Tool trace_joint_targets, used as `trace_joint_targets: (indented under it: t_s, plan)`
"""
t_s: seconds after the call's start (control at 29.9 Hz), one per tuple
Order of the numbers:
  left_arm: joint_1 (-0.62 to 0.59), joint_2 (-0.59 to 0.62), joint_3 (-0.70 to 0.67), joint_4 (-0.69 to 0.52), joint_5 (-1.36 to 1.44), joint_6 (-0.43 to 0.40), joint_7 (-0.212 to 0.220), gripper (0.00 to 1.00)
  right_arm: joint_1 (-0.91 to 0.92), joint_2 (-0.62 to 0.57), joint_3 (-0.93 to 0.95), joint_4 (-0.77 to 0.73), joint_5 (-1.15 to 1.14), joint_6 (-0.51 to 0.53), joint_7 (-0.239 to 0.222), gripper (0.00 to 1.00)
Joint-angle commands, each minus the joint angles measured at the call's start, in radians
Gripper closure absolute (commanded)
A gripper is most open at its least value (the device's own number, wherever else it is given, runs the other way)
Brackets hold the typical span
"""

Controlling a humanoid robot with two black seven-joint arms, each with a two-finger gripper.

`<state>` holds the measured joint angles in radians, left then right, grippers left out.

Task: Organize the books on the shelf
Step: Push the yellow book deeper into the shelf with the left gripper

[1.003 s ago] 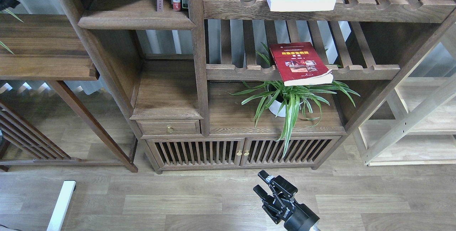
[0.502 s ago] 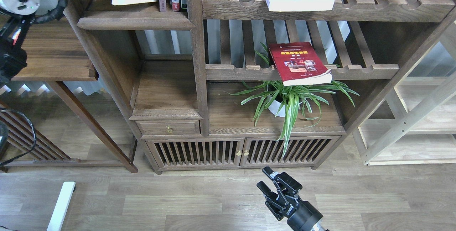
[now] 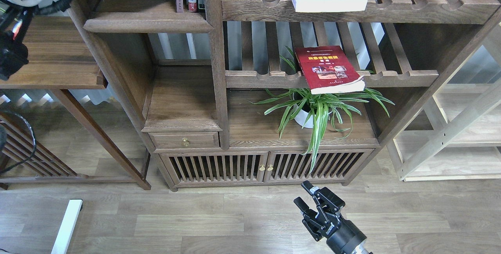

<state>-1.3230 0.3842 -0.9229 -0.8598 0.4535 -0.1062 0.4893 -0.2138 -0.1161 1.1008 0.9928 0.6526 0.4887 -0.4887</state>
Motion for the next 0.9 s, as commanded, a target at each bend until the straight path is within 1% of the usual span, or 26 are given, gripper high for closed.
trace_joint_targets:
  t_s: [0.0,0.2,0.33,0.57,0.87]
  plan:
    - [-0.005,0.010,-0.007,-0.001,0.023,-0.003,-0.001,0.98,-0.002,-0.008,-0.012,0.001,0.013,0.000,0.000,0.31]
    - [-0.002,0.016,-0.005,-0.004,0.092,-0.026,-0.001,0.98,-0.001,-0.027,-0.015,0.009,0.070,0.000,0.000,0.31]
    - [0.002,0.018,-0.007,0.002,0.143,-0.056,-0.001,0.98,-0.001,-0.045,-0.016,0.012,0.099,0.000,0.000,0.31]
    - [0.004,0.041,0.004,0.001,0.154,-0.096,-0.001,0.98,-0.001,-0.045,-0.027,0.012,0.116,0.000,0.000,0.31]
    - [0.048,0.030,0.001,-0.001,0.152,-0.101,-0.001,0.98,-0.012,-0.059,-0.027,0.013,0.131,0.000,0.000,0.31]
